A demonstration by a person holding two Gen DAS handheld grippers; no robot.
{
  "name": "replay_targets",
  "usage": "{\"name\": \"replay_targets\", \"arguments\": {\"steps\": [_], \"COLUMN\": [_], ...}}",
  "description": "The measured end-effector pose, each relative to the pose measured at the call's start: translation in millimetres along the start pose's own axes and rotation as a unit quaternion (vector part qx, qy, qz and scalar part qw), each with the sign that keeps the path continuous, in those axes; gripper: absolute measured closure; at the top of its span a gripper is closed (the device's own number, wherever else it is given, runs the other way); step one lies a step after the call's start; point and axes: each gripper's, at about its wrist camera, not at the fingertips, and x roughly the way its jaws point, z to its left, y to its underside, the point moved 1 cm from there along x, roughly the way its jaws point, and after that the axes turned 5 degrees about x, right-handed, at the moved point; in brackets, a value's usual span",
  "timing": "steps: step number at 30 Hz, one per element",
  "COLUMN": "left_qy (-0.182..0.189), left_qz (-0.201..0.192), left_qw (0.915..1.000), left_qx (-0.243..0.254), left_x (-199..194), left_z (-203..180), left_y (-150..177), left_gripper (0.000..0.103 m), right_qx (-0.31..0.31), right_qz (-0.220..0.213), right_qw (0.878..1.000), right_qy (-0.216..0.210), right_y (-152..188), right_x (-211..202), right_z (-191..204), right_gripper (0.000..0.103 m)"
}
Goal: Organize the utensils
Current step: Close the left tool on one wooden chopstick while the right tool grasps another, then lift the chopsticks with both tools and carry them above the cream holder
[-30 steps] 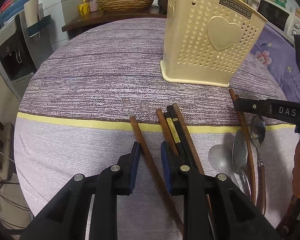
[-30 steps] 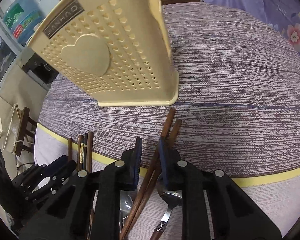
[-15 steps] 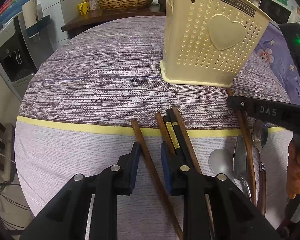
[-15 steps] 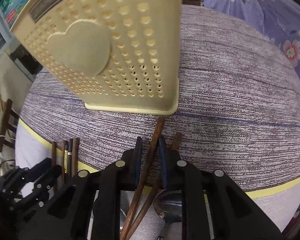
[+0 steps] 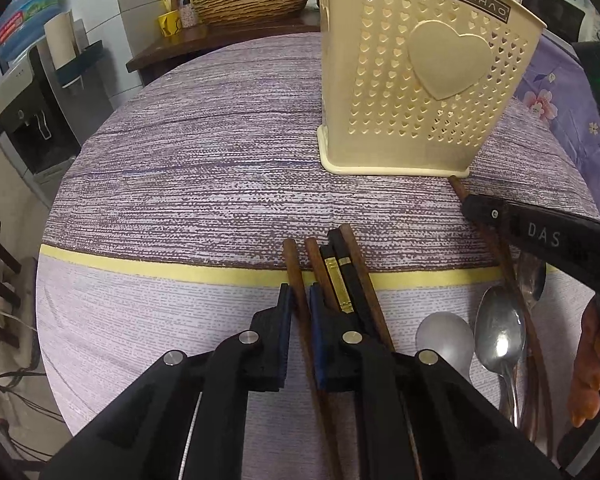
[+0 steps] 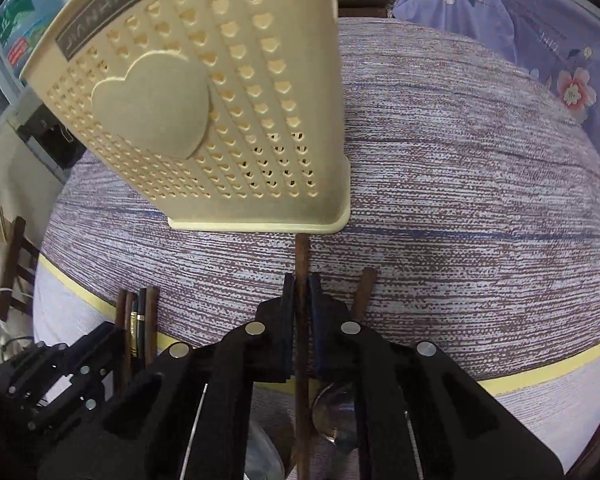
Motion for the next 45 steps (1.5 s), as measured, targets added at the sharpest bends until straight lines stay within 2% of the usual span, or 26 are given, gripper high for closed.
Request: {"name": "replay_targets", "arguments": {"steps": [4,7,12,15,20,25,37,41,45], "left_qy": [0.006,0.009,0.029,0.029,0.018,0.005,-0.017,-0.018,0.011], "left_qz": [-0.001,-0.017,-0.064,-0.109,-0.173,-0.203,-0.238,-0.270,-0.321], "left_qw": [0.9999,0.9996,0.9970,0.9928,0.9839,0.9778,0.9697,0.9611,0.9447], "left_qx": [-0.010,-0.019,-0.035,-0.039,-0.042,-0.050,-0.055,-0.056,-0.065], "left_x": [0,-6,-40,-75,-128,-149,-168,-198,-242], "left_z": [2,9,22,35,54,67,76,80,80], "left_y": [-1,-4,-16,-26,-39,-49,-70,-97,-132], "left_gripper": [0.094,0.094,0.095,0.095,0.095,0.095,0.095,0.095,0.095], "right_qx": [0.012,0.017,-0.006,-0.029,-0.058,-0.062,-0.053,-0.058,-0.043], "right_qz": [-0.003,-0.019,-0.077,-0.120,-0.177,-0.220,-0.242,-0.274,-0.320], "right_qw": [0.999,0.998,0.992,0.986,0.977,0.971,0.968,0.959,0.941], "right_qy": [-0.035,-0.061,-0.098,-0.110,-0.101,-0.069,-0.048,-0.053,-0.100], "right_y": [2,1,-7,-13,-11,-24,-49,-76,-109], "right_x": [-8,-22,-71,-113,-178,-215,-233,-263,-308], "right_z": [-9,-13,-16,-17,-30,-56,-76,-66,-52], "right_gripper": [0.095,0.095,0.095,0.095,0.095,0.095,0.095,0.095,0.095]}}
